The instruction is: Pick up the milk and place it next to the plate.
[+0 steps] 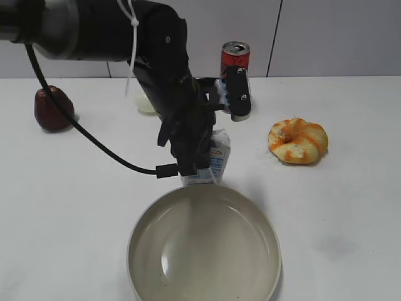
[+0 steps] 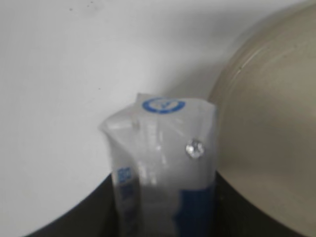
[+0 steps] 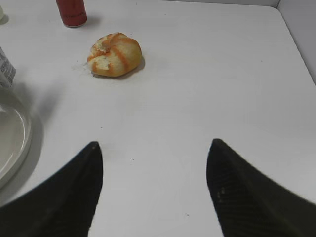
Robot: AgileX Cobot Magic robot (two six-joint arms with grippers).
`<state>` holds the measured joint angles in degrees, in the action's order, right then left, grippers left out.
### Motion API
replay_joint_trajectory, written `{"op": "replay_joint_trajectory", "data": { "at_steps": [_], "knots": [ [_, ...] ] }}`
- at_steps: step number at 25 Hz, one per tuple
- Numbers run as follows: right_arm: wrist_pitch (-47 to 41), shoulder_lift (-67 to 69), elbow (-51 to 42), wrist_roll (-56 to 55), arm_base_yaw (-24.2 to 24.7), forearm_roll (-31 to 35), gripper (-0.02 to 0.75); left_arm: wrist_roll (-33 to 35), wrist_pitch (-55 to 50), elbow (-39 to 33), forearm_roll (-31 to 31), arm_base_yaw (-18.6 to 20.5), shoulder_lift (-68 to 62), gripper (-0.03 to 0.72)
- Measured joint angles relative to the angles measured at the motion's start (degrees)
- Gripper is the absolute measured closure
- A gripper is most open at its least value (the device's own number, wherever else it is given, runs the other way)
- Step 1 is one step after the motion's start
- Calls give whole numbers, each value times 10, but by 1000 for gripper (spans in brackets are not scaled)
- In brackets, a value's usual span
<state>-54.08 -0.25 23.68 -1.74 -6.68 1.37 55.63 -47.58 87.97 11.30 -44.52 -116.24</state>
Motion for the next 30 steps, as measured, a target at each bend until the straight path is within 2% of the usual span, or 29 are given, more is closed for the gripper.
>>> {"op": "replay_joint_trajectory", "data": {
  "at_steps": [8,10,14,16,20,23,26,30],
  "knots": [
    [0,0,0,0,0,0,238,9,22,0,5,5,-9,400],
    [0,0,0,0,0,0,238,9,26,0,10,9,-9,325],
    [0,0,0,0,0,0,238,8,34,0,21,17,-8,86],
    [0,0,0,0,0,0,238,4,33,0,22,22,-3,41],
    [0,0,0,0,0,0,238,-11,29,0,23,42,33,36],
    [0,0,0,0,0,0,238,-41,16,0,19,79,70,45],
    [0,0,0,0,0,0,238,-116,-8,0,-7,133,102,69],
    [0,0,0,0,0,0,238,-260,-59,0,-42,214,138,101]
  ]
}}
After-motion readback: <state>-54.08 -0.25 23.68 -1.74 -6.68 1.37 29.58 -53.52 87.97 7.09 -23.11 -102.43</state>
